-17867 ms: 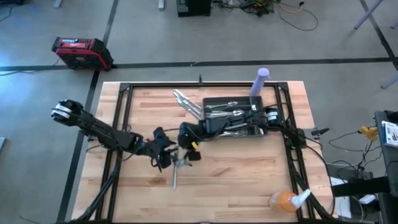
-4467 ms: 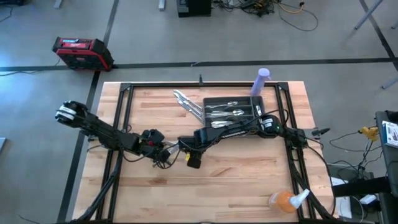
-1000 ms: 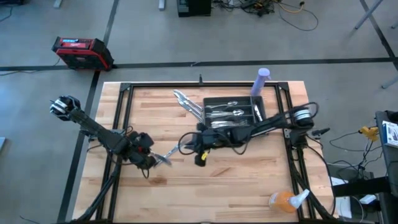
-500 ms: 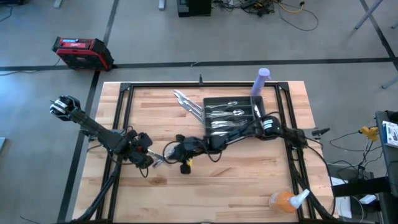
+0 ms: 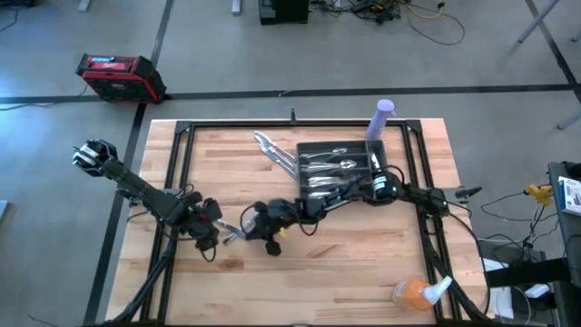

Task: Sort silverware
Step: Put the silver knife into the gray silverware tray

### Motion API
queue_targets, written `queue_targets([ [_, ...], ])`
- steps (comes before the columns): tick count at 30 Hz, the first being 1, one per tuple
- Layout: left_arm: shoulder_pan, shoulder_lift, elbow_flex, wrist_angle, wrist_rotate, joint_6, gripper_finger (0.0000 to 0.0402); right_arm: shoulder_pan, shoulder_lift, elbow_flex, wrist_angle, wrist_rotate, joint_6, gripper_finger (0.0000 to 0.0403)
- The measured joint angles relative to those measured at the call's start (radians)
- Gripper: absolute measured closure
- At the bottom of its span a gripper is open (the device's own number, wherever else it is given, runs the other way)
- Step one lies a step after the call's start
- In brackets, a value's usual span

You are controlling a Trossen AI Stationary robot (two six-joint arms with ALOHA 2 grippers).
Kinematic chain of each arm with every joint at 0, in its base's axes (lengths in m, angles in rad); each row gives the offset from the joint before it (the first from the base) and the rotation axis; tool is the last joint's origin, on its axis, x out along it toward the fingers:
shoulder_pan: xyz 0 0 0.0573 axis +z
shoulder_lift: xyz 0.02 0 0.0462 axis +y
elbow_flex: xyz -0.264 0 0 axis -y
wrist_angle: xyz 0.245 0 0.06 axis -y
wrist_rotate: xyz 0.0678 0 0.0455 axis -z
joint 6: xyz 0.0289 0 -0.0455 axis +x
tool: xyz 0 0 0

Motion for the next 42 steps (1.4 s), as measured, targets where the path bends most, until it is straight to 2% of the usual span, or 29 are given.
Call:
queue_targets([
  [7,0.0,0.001,-0.001,-0.018,-0.013,0.088,0.0273,-0.017,-0.005,0.004,-0.089,-0.013,-0.034,0.0403],
  [14,0.0,0.002,-0.001,-0.018,-0.176,0.192,0.0232,-0.026,-0.008,0.004,-0.153,-0.017,-0.048,0.0403],
  [19,0.0,0.003,-0.001,-0.009,-0.183,0.195,0.021,-0.027,-0.008,0.003,-0.157,-0.015,-0.048,0.0403],
  [23,0.019,0.048,-0.002,-0.005,-0.171,0.141,0.0202,-0.027,-0.007,0.003,-0.156,-0.017,-0.051,0.0403],
  [29,0.038,0.197,-0.001,0.037,-0.066,0.209,0.0204,-0.03,-0.007,0.001,-0.155,-0.037,-0.056,0.0403],
  [35,0.038,0.277,0.007,0.062,-0.083,0.261,0.0223,-0.031,-0.007,0.001,-0.154,-0.051,-0.056,0.0403],
  [39,0.038,0.266,0.003,0.074,-0.077,0.29,0.0253,-0.031,-0.007,0.0,-0.154,-0.052,-0.061,0.0403],
  [42,0.038,0.248,-0.002,0.085,-0.054,0.321,0.0297,-0.031,-0.008,0.0,-0.154,-0.051,-0.061,0.0403],
])
